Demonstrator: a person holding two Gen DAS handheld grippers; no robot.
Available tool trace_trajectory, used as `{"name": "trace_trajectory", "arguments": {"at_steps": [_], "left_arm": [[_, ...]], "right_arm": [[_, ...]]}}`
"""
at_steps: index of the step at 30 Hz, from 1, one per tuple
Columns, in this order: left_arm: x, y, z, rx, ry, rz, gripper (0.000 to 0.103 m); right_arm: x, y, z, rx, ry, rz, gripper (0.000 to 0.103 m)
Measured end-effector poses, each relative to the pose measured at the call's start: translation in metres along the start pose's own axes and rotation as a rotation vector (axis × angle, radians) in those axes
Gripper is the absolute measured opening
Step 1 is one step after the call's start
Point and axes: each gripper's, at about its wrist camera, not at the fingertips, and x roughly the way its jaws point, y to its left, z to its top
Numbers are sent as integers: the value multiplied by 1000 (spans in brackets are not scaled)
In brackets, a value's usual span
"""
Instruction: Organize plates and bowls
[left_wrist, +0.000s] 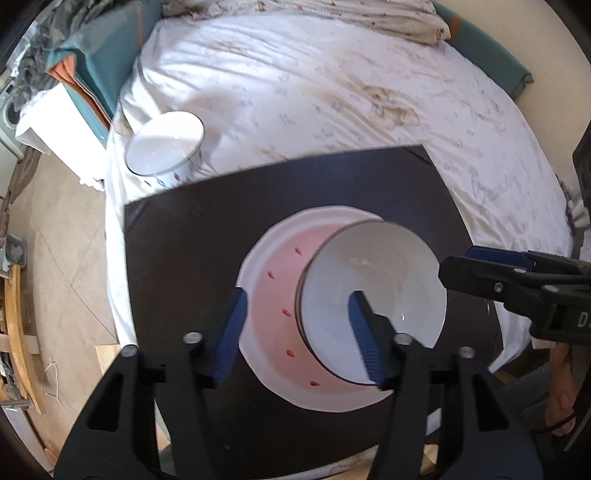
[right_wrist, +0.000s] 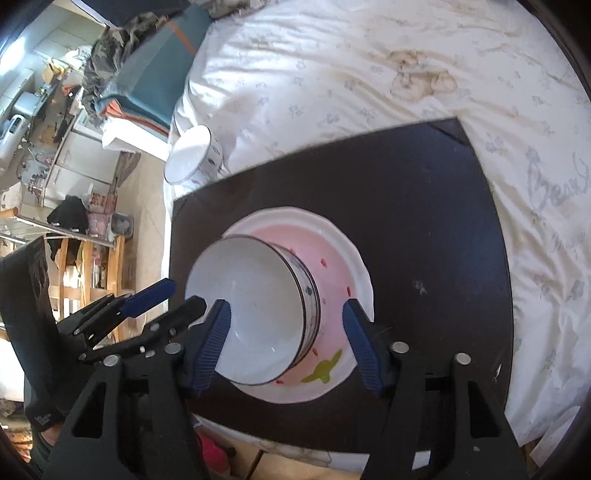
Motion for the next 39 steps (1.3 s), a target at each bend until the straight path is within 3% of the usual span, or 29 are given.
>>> {"name": "trace_trajectory", "arguments": {"at_steps": [6,13,21,24,31,39], "left_arm": [[-9,24,9,-79,-42,-12,63],[-8,85,28,-287,-62,-11,63],[11,143,47,-434,-59,59,63],[20,172,53,-543,-45,73,63],[44,218,69,-659,-59,65,63],[92,235,97,-644,-19,20,63]], "right_arm": [[-3,-3,5,13,-21,5,66],[0,5,34,27,3,6,66],[18,20,79,56,2,20,66],[32,27,98,89,14,36,66],[81,57,150,98,72,43,66],[167,91,187,78,177,15,66]]}}
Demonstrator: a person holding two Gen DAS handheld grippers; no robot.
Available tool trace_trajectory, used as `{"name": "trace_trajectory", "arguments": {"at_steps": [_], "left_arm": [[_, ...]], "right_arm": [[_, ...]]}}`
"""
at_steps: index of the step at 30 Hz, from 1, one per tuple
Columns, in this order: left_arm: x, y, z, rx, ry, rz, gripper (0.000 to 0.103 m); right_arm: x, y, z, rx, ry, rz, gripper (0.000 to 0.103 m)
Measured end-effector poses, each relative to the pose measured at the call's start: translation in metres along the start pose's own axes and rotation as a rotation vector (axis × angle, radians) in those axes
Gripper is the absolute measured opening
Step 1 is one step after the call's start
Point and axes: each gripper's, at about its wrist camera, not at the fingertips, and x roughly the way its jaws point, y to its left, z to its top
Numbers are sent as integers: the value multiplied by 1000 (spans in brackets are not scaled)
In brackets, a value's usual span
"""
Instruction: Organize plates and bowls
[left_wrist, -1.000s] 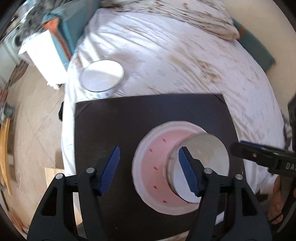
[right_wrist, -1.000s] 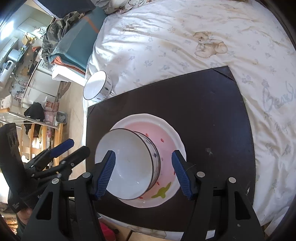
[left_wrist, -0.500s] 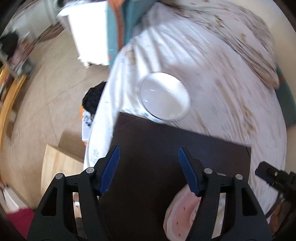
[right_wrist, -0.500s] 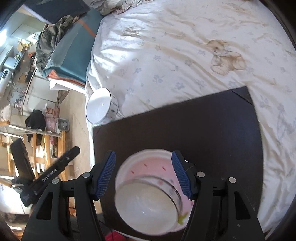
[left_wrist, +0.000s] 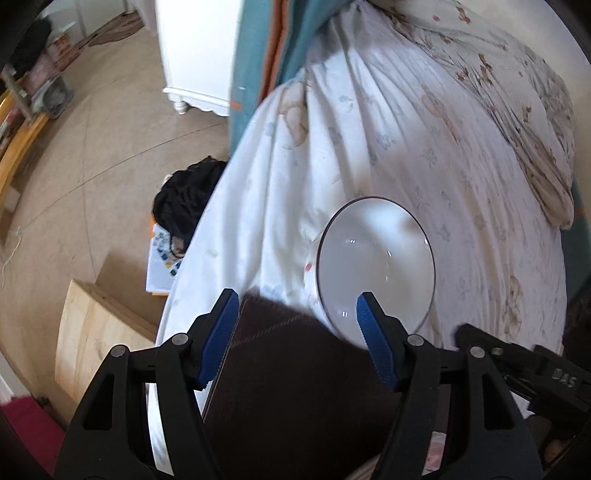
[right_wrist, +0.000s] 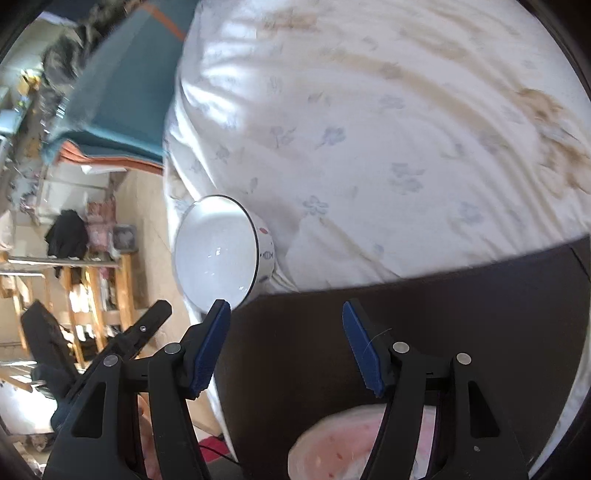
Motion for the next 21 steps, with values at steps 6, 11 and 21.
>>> {"name": "trace_trajectory", "arguments": {"at_steps": [6,11,21], "left_arm": [[19,2,15,-29,52,-77,52],[37,1,21,13,98,-60,29],[36,-4,20,14,105,-70,9]], "right_arm": [[45,11,13,-8,52,-25,56],[72,16,17,-10,88,-33,32],[83,37,15,-120,51,-116,16]]}}
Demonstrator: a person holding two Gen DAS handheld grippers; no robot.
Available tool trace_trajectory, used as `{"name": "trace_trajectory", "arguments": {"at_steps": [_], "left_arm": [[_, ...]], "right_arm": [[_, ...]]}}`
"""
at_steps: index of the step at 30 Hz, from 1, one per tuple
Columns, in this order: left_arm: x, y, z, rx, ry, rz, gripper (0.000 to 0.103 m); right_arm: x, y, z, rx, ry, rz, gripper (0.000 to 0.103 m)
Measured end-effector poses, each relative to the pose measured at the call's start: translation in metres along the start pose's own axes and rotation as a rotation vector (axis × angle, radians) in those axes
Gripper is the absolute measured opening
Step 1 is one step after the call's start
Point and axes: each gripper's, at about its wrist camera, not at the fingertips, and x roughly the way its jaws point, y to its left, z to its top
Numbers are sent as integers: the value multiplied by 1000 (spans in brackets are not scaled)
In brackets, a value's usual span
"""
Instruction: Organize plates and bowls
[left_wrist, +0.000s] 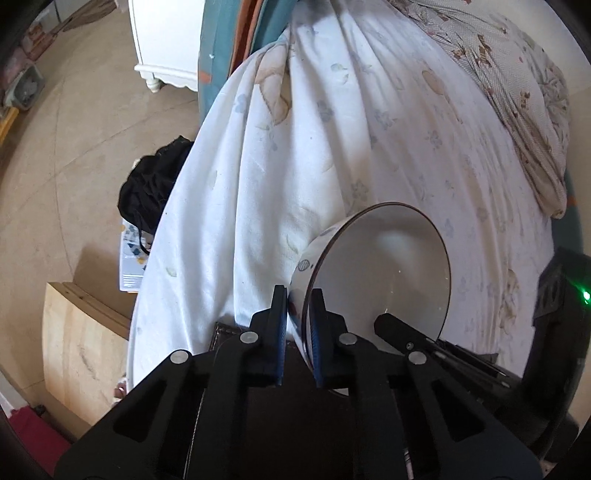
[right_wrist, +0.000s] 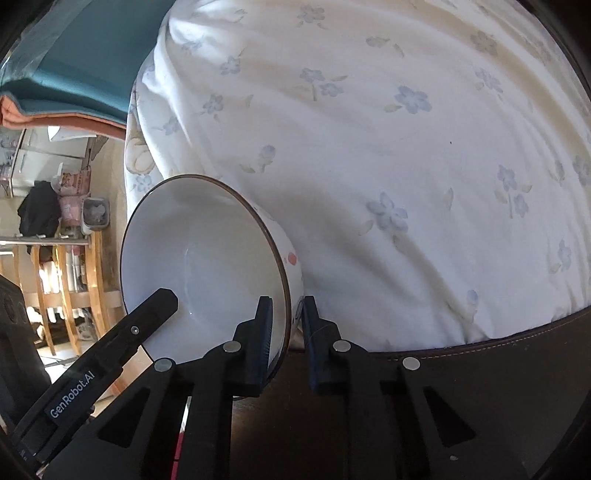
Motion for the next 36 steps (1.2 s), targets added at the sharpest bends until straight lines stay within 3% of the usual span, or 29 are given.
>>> {"name": "trace_trajectory", "arguments": {"at_steps": [11,16,24,36], "left_arm": [[-67,-51,-30,146,-80,-70,9],[-95,-81,-64,207,-95,-103,9],[-116,-103,-128,272,-75,-167,9],[-120,-116,-211,373,13,-200,9]], "right_arm": [[-79,-7,-27,-47,-113,2,16],[-135,-19,-57,-58,-172,-22,16],[-190,-48,-119,-48,-208,-42,17],[-202,-95,-213,22,-158,3,20]]}}
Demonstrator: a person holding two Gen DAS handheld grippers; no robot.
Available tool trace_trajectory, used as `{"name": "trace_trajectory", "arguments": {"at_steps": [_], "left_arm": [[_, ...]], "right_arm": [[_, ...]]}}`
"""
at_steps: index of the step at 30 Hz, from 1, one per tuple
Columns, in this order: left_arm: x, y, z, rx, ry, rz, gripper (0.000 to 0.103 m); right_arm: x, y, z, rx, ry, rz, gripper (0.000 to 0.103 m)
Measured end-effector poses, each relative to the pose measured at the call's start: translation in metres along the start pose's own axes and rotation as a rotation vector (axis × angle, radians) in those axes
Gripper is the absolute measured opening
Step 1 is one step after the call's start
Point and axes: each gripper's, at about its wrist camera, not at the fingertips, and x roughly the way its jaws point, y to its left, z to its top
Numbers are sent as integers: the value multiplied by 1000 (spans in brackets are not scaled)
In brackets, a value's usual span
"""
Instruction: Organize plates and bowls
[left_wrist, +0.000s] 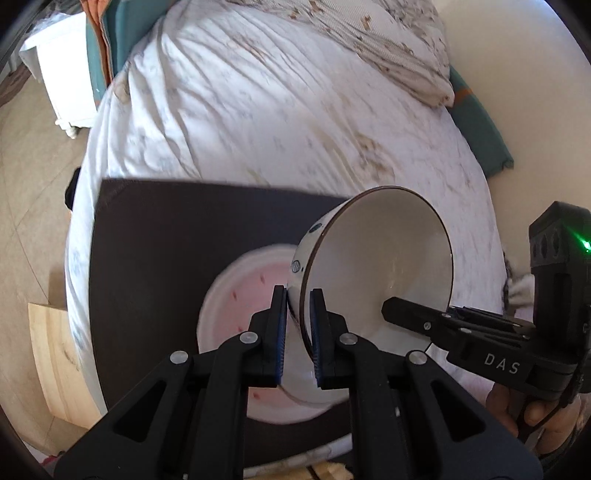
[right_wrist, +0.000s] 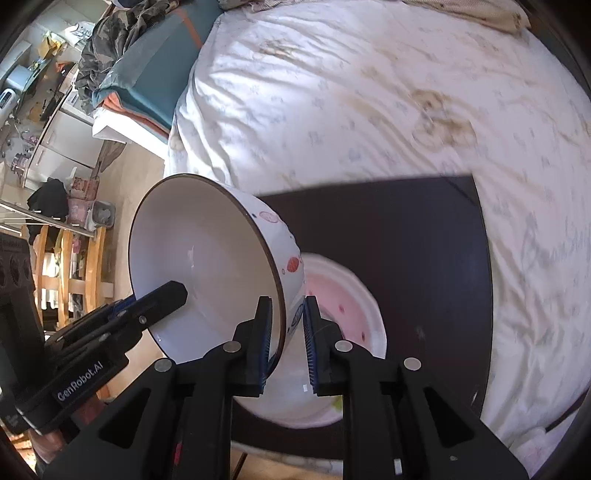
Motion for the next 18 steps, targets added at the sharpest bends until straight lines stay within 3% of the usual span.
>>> {"name": "trace_trajectory", "arguments": {"at_steps": [4,11,18], "left_arm": [[7,-9,-17,51,25,40,9],[20,-1,-34,35,78,80,9],[23,10,-34,-8,96,51,9]], "right_arm": [[4,-10,-26,17,38,11,21],[26,-23,-45,70,97,82,26],[24,-19,-47,58,90,145,38]]}}
